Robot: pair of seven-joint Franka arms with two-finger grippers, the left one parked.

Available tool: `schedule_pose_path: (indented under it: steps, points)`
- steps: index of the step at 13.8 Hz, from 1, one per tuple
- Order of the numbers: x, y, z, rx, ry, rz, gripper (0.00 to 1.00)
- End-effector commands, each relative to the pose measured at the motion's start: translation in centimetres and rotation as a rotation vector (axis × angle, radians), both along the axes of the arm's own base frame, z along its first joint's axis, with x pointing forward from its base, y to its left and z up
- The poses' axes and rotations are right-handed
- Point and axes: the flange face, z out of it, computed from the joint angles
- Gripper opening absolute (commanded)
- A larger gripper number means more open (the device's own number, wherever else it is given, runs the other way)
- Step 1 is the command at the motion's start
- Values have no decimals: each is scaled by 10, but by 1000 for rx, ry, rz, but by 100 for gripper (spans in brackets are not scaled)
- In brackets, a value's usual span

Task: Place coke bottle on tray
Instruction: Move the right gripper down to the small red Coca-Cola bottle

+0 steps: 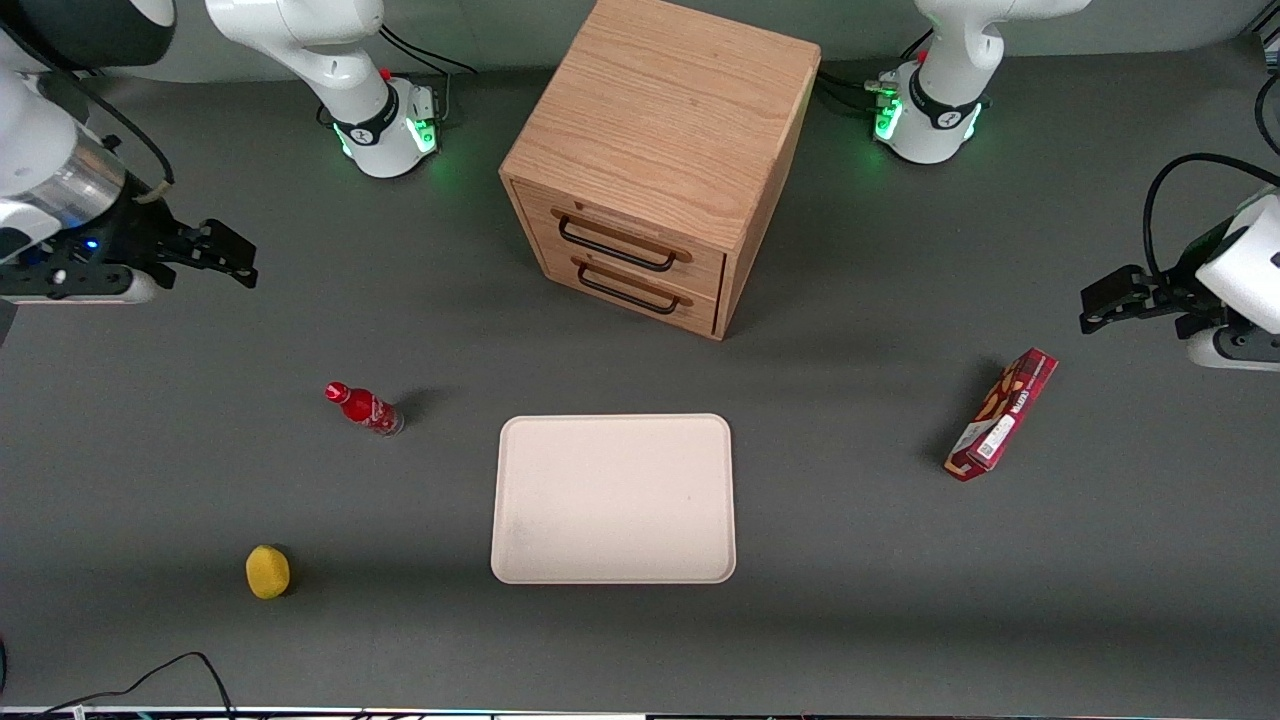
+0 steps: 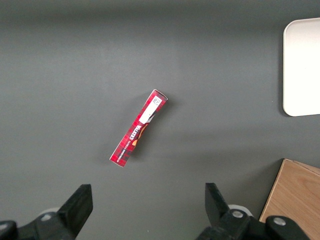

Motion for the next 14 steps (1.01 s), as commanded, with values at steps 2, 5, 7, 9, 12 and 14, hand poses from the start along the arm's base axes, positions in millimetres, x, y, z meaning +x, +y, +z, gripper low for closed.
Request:
schedule_pose_path:
  steps: [2,5,7,9,12,14]
  points:
    - [7,-5,7,34,27,-6,100]
    - [23,-3,-17,31,69,-45,100]
    - [40,-1,-53,34,110,-27,100]
    - [54,-12,-93,46,129,43,100]
    - [60,-14,-152,50,67,43,100]
    - [66,-10,-183,46,34,51,100]
